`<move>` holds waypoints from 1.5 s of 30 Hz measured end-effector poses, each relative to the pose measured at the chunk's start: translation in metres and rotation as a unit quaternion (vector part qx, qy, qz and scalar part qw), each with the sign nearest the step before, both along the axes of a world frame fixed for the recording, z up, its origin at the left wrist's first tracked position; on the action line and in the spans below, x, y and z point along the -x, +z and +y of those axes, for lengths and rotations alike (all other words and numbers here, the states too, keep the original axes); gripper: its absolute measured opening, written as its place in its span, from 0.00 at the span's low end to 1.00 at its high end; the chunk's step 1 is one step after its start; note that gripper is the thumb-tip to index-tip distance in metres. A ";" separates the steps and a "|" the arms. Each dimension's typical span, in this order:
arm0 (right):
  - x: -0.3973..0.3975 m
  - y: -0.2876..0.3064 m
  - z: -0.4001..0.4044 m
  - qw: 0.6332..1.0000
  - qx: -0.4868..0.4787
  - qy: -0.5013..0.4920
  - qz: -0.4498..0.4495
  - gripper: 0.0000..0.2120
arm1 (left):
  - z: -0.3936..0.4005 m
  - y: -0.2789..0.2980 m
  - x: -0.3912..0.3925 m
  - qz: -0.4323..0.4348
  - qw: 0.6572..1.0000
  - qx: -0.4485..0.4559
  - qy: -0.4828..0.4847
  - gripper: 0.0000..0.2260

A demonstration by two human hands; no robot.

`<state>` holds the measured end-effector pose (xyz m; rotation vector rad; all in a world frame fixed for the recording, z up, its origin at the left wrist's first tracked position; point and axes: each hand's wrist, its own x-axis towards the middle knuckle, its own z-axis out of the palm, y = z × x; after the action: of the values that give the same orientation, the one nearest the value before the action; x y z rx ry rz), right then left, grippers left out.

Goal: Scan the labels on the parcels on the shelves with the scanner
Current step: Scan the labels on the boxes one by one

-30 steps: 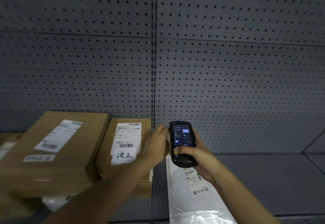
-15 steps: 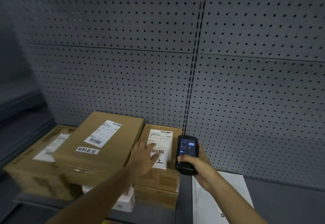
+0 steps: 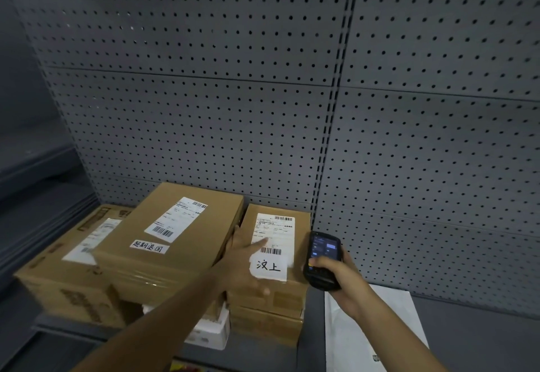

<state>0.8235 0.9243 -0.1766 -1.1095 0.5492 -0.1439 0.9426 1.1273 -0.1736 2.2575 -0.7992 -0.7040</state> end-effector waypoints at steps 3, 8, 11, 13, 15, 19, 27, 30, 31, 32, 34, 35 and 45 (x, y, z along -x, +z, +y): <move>0.000 -0.003 -0.002 1.000 -0.014 0.005 -0.003 0.31 | -0.002 -0.014 -0.005 -0.119 0.992 -0.040 0.031 0.54; 0.001 -0.003 -0.002 1.000 -0.018 0.007 -0.009 0.31 | -0.004 -0.021 -0.006 -0.130 0.990 -0.026 0.056 0.54; 0.004 0.000 0.002 1.000 -0.016 0.004 -0.007 0.30 | -0.002 -0.021 -0.006 -0.120 0.991 -0.007 0.063 0.55; 0.005 0.000 0.002 1.000 -0.020 0.001 -0.004 0.31 | -0.001 -0.019 -0.006 -0.120 0.991 -0.007 0.062 0.55; 0.007 0.000 0.002 1.000 -0.027 -0.005 0.001 0.31 | -0.001 -0.016 -0.005 -0.123 0.990 -0.014 0.068 0.55; 0.011 0.001 0.004 0.999 -0.044 -0.010 0.003 0.30 | -0.004 -0.015 -0.002 -0.102 0.991 -0.008 0.081 0.57; 0.029 0.009 0.003 1.000 -0.015 -0.015 0.012 0.33 | -0.008 -0.028 0.012 -0.107 0.984 0.039 0.135 0.55; 0.041 0.011 0.000 1.000 0.000 -0.007 0.010 0.34 | -0.009 -0.032 0.021 -0.134 0.981 0.057 0.131 0.54; 0.045 0.012 -0.001 1.000 0.001 -0.007 0.009 0.34 | -0.010 -0.032 0.024 -0.139 0.979 0.064 0.131 0.54; 0.048 0.014 -0.002 1.000 0.002 -0.007 0.006 0.34 | -0.011 -0.033 0.028 -0.144 0.978 0.075 0.133 0.53; 0.056 0.021 -0.003 1.000 0.015 -0.004 -0.001 0.35 | -0.013 -0.034 0.036 -0.150 0.972 0.107 0.144 0.52; 0.060 0.027 -0.004 1.000 0.028 -0.001 -0.004 0.35 | -0.015 -0.034 0.041 -0.151 0.969 0.122 0.151 0.52; 0.112 0.077 0.004 0.993 0.081 0.068 -0.053 0.34 | -0.036 -0.021 0.078 -0.263 0.930 0.218 0.136 0.50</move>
<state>0.7114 0.9280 -0.0993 -1.2858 0.3705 -0.1286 0.8650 1.0916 -0.1948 2.0880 -0.7645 0.2141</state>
